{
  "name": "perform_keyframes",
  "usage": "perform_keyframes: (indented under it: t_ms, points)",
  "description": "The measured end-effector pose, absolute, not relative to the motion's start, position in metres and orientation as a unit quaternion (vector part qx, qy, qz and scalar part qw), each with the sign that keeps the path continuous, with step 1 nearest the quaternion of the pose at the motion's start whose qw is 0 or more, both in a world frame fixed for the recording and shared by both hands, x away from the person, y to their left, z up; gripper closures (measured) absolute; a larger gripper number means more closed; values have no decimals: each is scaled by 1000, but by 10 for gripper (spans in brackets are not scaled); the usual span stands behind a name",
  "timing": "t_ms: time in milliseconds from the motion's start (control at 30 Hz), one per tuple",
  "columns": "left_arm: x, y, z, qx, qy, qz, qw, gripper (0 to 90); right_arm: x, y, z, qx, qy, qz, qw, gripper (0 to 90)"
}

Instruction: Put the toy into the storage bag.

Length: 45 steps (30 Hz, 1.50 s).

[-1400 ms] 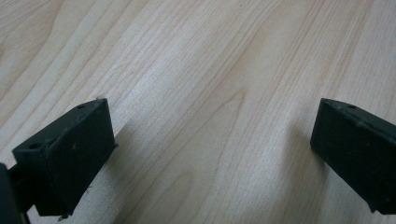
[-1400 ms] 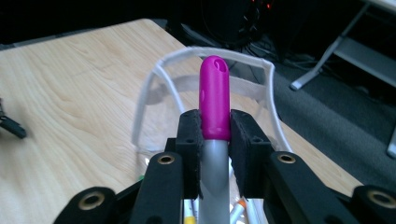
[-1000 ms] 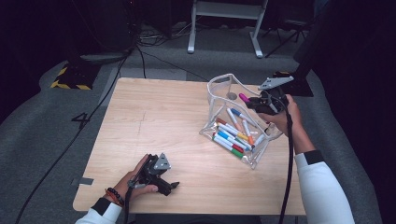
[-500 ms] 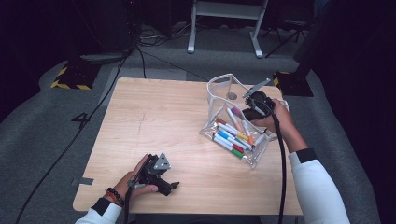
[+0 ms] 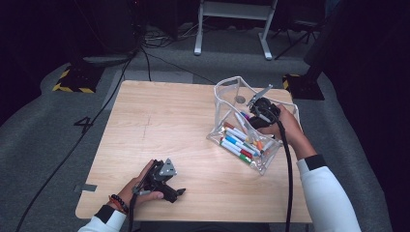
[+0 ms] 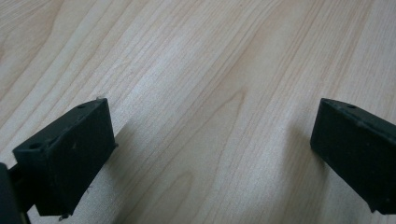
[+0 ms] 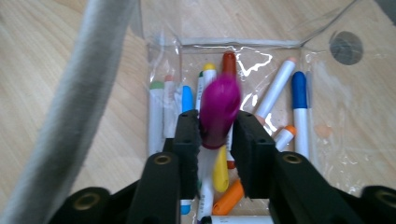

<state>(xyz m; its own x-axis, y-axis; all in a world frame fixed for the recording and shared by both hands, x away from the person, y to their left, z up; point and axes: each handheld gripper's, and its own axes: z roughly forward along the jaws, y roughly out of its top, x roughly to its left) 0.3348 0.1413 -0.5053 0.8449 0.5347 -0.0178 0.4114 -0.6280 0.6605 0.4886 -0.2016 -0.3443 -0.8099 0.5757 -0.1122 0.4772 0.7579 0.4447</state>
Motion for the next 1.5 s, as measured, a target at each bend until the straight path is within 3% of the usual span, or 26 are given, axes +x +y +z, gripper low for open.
perform_keyframes:
  t_ms: [500, 1133, 1500]
  points:
    - [335, 141, -505, 898, 264, 90, 342, 0, 488, -207, -339, 294, 917, 233, 139, 656]
    - [335, 141, -505, 898, 264, 90, 342, 0, 486, -215, -327, 327, 881, 285, 192, 325]
    - [335, 141, -505, 898, 263, 90, 342, 0, 468, -237, -304, 326, 854, 348, 206, 316]
